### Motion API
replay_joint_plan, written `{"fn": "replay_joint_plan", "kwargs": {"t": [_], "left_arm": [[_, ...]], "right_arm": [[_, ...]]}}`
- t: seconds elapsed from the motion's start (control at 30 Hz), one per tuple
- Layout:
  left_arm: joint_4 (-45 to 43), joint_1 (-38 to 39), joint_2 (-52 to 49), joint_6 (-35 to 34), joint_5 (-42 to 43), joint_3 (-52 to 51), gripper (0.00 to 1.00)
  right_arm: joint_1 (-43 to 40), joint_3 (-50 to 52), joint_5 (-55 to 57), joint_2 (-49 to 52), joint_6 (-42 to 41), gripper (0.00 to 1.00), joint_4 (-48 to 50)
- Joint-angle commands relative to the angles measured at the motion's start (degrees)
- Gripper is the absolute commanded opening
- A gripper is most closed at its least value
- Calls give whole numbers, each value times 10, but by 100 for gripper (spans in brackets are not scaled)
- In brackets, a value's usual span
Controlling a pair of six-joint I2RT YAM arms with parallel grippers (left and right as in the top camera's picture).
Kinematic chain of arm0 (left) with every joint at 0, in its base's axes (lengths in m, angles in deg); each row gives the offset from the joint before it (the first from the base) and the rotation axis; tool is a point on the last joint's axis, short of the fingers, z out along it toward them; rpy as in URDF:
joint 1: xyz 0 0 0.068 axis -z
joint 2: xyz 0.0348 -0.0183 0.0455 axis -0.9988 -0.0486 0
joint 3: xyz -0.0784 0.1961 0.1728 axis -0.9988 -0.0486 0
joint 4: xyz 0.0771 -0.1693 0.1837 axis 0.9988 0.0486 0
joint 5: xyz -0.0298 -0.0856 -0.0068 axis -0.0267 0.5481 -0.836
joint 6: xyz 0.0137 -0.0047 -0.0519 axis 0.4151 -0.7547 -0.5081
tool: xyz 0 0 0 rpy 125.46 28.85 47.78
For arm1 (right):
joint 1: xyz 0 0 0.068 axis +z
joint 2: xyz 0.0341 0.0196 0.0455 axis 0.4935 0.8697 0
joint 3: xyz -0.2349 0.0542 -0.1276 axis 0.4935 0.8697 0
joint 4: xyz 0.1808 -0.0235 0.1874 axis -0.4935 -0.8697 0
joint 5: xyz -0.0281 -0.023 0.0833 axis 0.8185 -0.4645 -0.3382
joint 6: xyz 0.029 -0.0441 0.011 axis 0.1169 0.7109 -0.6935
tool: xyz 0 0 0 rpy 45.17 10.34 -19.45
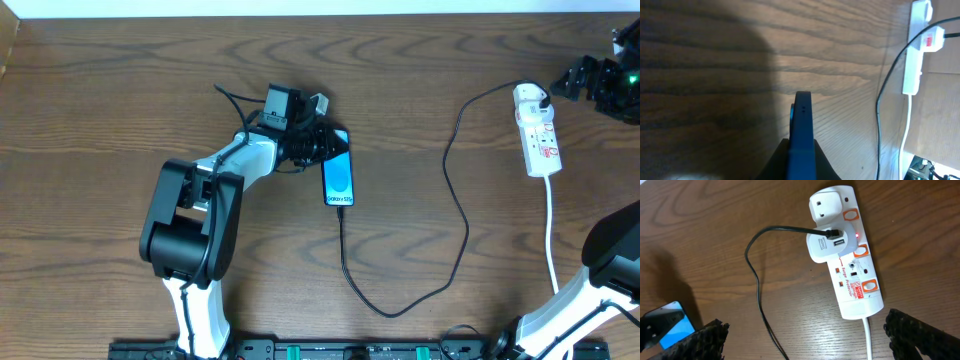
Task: Plug charger to phone and switch on socket
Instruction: 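Carry the phone with the left gripper toward the table center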
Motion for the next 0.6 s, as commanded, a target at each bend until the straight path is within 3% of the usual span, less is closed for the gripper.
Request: {"fn": "replay_joint_plan", "kwargs": {"t": [0.0,0.57], "left_arm": [[0,0,-4,-15,10,4,7],[2,23,-16,-23,8,4,8]], "right_arm": [[2,-5,-8,-2,-3,99,0],[2,-5,-16,-2,-3,99,-2]]}}
